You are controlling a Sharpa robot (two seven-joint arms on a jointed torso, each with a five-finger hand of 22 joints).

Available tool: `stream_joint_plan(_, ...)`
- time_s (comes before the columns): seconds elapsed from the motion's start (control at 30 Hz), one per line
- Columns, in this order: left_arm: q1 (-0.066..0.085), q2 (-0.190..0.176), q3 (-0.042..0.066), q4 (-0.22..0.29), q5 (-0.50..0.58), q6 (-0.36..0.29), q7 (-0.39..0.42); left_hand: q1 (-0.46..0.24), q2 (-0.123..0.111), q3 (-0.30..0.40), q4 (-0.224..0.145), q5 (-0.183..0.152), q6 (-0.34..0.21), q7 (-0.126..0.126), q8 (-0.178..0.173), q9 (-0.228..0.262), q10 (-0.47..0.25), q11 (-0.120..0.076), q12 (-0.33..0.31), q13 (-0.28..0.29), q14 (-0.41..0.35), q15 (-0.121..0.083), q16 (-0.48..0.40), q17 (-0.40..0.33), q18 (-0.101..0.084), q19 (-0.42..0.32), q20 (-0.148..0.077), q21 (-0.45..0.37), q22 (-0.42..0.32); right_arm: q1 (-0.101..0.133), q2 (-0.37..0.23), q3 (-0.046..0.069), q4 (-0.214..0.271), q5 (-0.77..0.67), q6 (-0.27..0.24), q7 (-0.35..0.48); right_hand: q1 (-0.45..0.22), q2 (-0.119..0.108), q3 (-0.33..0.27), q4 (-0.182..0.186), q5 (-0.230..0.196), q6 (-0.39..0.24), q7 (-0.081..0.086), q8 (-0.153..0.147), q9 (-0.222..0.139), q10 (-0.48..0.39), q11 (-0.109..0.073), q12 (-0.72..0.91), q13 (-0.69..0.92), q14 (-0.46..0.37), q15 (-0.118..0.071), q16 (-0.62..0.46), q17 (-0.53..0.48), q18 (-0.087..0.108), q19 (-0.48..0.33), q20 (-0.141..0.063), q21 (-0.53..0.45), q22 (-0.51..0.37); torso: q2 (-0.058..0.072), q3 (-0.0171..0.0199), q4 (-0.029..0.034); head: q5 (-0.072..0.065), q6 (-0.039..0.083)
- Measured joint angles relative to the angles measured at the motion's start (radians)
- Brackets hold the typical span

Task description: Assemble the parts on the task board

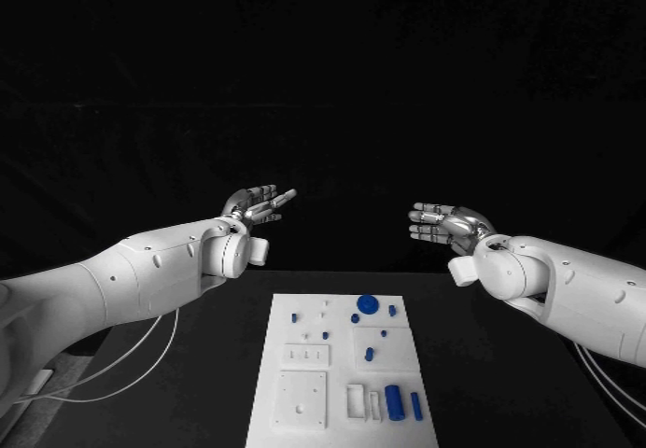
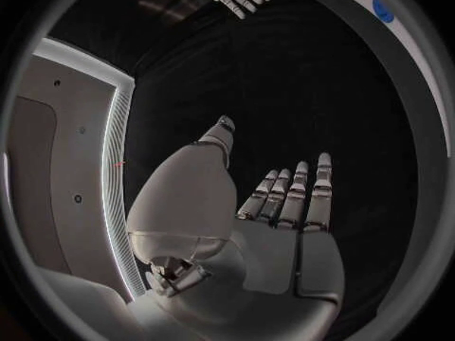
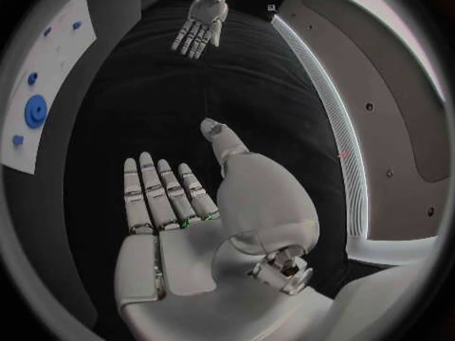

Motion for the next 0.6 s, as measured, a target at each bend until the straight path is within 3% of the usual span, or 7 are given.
stream_joint_plan(0.07,-0.002,-0.007,-0.001,0.008,0.000,0.010,-0.004,-0.004,0.015,-0.005,-0.019,0.000,0.061,0.005,0.008,0.004,0.058,0.008,0.003,0.003,0.073,0.000,0.005,0.004,0.000,0.064,-0.007,0.018,0.006,-0.004,-0.001,0.000,-0.002,-0.050,-0.002,0.002,0.002,0.002,0.011,-0.014,0.004,0.079,0.011,0.000,0.004,0.116,-0.012,0.003,0.004,0.133,-0.018,0.008,0.008,-0.001,0.113,-0.018,0.034,0.006,0.000,0.0001,0.0000,0.000,0.000)
stream_joint_plan(0.13,-0.003,-0.014,-0.001,0.018,0.000,0.019,-0.006,-0.009,0.037,-0.017,-0.042,0.000,0.134,0.011,0.019,0.009,0.253,0.015,0.028,0.014,0.284,-0.005,0.047,0.018,0.000,0.174,-0.030,0.056,0.021,-0.008,0.000,0.000,-0.002,-0.096,-0.008,0.008,0.004,0.004,0.029,-0.032,0.004,0.177,0.014,0.003,0.008,0.261,-0.026,0.010,0.011,0.230,-0.042,0.008,0.010,-0.001,0.203,-0.044,0.052,0.008,0.001,0.0000,0.0000,0.000,0.000)
stream_joint_plan(0.23,-0.004,-0.024,-0.001,0.032,0.000,0.030,-0.006,-0.017,0.069,-0.044,-0.080,0.000,0.267,0.022,0.044,0.017,0.472,0.015,0.042,0.023,0.418,-0.022,0.071,0.022,-0.011,0.252,-0.074,0.093,0.031,-0.012,0.000,0.000,-0.003,-0.155,-0.016,0.016,0.004,0.004,0.062,-0.060,0.004,0.345,0.008,0.017,0.020,0.353,-0.051,0.012,0.012,0.334,-0.080,0.018,0.018,-0.001,0.297,-0.082,0.071,0.011,0.001,0.0002,-0.0001,-0.001,-0.003)
stream_joint_plan(0.3,-0.006,-0.033,-0.001,0.043,-0.001,0.038,-0.006,-0.021,0.090,-0.059,-0.100,0.000,0.401,0.016,0.075,0.026,0.558,0.002,0.045,0.024,0.465,-0.036,0.077,0.022,-0.041,0.280,-0.099,0.108,0.032,-0.014,0.000,0.000,-0.002,-0.203,-0.023,0.021,0.004,0.004,0.102,-0.068,-0.015,0.389,0.008,0.017,0.021,0.385,-0.062,0.012,0.012,0.409,-0.108,0.019,0.024,-0.001,0.362,-0.114,0.091,0.015,0.001,0.0002,-0.0001,-0.002,-0.005)
stream_joint_plan(0.33,-0.006,-0.036,-0.001,0.046,-0.002,0.040,-0.006,-0.022,0.091,-0.061,-0.101,0.000,0.415,0.015,0.078,0.026,0.566,0.000,0.045,0.024,0.470,-0.038,0.077,0.022,-0.041,0.283,-0.102,0.108,0.032,-0.015,0.000,0.000,-0.002,-0.218,-0.025,0.022,0.004,0.004,0.108,-0.068,-0.019,0.393,0.007,0.017,0.021,0.388,-0.064,0.012,0.012,0.421,-0.112,0.019,0.025,-0.002,0.372,-0.118,0.094,0.016,0.001,0.0002,-0.0002,-0.003,-0.005)
stream_joint_plan(0.5,-0.009,-0.066,-0.001,0.083,-0.008,0.054,-0.004,-0.021,0.119,-0.081,-0.133,0.004,0.526,-0.006,0.089,0.031,0.686,-0.029,0.045,0.024,0.598,-0.084,0.120,0.040,-0.056,0.372,-0.154,0.158,0.047,-0.021,0.002,0.000,0.003,-0.352,-0.036,0.027,0.008,-0.026,0.160,-0.068,-0.064,0.433,-0.002,0.017,0.021,0.422,-0.089,0.012,0.012,0.616,-0.179,0.036,0.066,-0.011,0.527,-0.200,0.184,0.050,0.000,-0.0005,-0.0011,-0.005,-0.013)
stream_joint_plan(0.6,-0.010,-0.095,-0.001,0.125,-0.017,0.060,-0.002,-0.019,0.134,-0.094,-0.155,0.004,0.567,-0.010,0.068,0.031,0.740,-0.041,0.027,0.024,0.671,-0.111,0.152,0.059,-0.091,0.428,-0.197,0.196,0.062,-0.025,0.009,0.000,0.008,-0.450,-0.037,0.027,0.001,-0.039,0.152,-0.064,-0.078,0.457,-0.011,0.018,0.021,0.446,-0.101,0.012,0.012,0.690,-0.206,0.058,0.109,-0.011,0.591,-0.234,0.244,0.081,0.000,-0.0012,-0.0024,-0.005,-0.023)
